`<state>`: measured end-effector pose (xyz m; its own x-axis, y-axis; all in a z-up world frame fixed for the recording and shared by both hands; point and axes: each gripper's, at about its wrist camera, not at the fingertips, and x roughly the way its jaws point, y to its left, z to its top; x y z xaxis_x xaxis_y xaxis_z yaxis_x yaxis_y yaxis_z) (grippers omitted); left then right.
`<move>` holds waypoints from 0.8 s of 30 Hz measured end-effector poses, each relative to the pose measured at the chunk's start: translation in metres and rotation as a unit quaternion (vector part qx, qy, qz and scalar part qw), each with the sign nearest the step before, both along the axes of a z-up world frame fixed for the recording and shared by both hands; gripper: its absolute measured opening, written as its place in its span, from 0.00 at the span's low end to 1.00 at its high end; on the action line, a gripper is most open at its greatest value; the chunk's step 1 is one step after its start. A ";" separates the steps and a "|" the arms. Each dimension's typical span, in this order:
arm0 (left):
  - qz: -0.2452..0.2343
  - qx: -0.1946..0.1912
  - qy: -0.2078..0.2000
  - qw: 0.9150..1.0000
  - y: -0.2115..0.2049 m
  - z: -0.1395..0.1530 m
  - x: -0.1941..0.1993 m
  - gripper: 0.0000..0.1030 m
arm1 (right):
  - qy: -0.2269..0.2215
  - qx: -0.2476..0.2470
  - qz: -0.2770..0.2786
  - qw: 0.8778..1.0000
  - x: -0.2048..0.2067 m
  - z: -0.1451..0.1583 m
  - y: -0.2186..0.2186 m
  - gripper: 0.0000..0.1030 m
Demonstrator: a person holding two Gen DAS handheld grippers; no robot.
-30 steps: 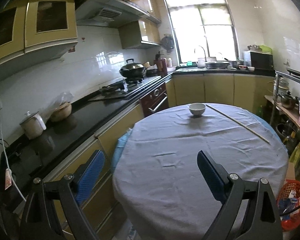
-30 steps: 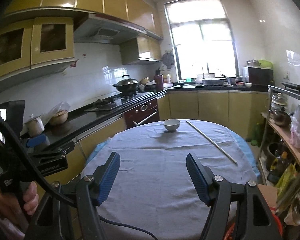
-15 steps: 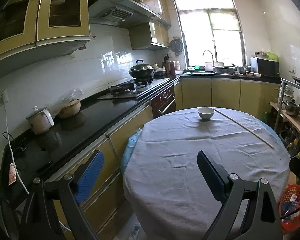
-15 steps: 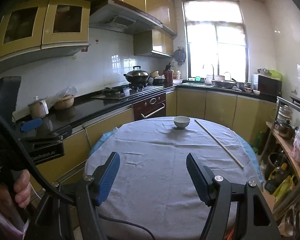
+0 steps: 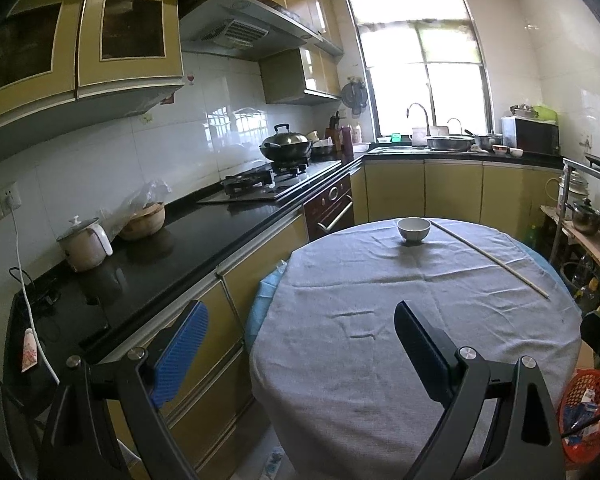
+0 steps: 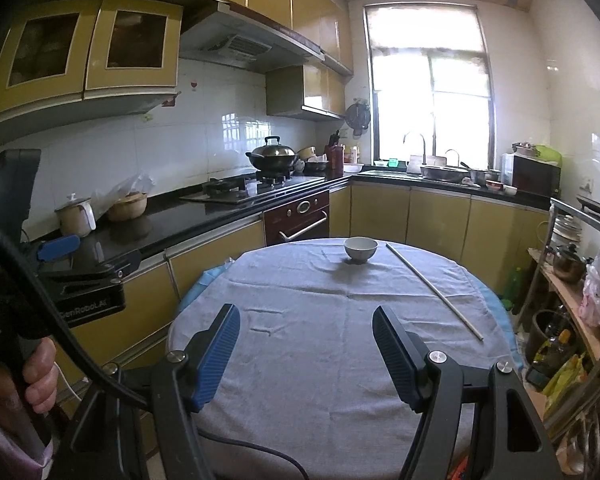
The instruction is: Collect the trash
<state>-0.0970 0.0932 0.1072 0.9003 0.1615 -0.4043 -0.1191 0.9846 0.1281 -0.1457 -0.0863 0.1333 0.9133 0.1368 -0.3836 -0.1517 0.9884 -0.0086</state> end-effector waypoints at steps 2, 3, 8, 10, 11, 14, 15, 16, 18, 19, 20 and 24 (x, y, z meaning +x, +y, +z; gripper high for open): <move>-0.001 0.000 -0.001 1.000 0.000 0.001 -0.002 0.92 | 0.002 0.003 -0.001 1.000 0.000 -0.001 -0.001 0.70; -0.001 0.000 -0.002 1.000 -0.001 0.001 -0.002 0.92 | 0.003 0.004 -0.001 1.000 0.000 -0.001 -0.001 0.70; -0.003 0.000 -0.003 1.000 -0.001 0.002 -0.005 0.92 | 0.001 0.004 -0.003 1.000 -0.001 -0.001 -0.003 0.70; -0.005 -0.001 -0.003 1.000 -0.002 0.003 -0.005 0.92 | 0.002 0.006 -0.005 1.000 -0.001 -0.001 -0.004 0.70; -0.006 0.000 -0.004 1.000 -0.002 0.003 -0.006 0.92 | 0.003 0.007 -0.006 1.000 -0.001 -0.002 -0.005 0.70; -0.008 0.000 -0.004 1.000 -0.003 0.003 -0.006 0.92 | 0.007 0.013 -0.008 1.000 0.000 -0.003 -0.008 0.70; -0.008 0.000 -0.004 1.000 -0.003 0.003 -0.006 0.92 | 0.008 0.015 -0.009 1.000 0.000 -0.003 -0.008 0.70; -0.010 0.000 -0.004 1.000 -0.003 0.004 -0.006 0.92 | 0.008 0.016 -0.010 1.000 0.000 -0.003 -0.009 0.70; -0.010 0.000 -0.004 1.000 -0.003 0.004 -0.006 0.92 | 0.008 0.018 -0.011 1.000 0.000 -0.002 -0.011 0.70; -0.010 0.000 -0.005 1.000 -0.003 0.004 -0.007 0.92 | 0.007 0.018 -0.011 1.000 0.000 -0.002 -0.011 0.70; -0.011 -0.001 -0.004 1.000 -0.003 0.004 -0.007 0.92 | 0.007 0.018 -0.011 1.000 0.000 -0.002 -0.011 0.70; -0.012 0.000 -0.004 1.000 -0.004 0.004 -0.007 0.92 | 0.006 0.019 -0.012 1.000 -0.001 -0.002 -0.011 0.70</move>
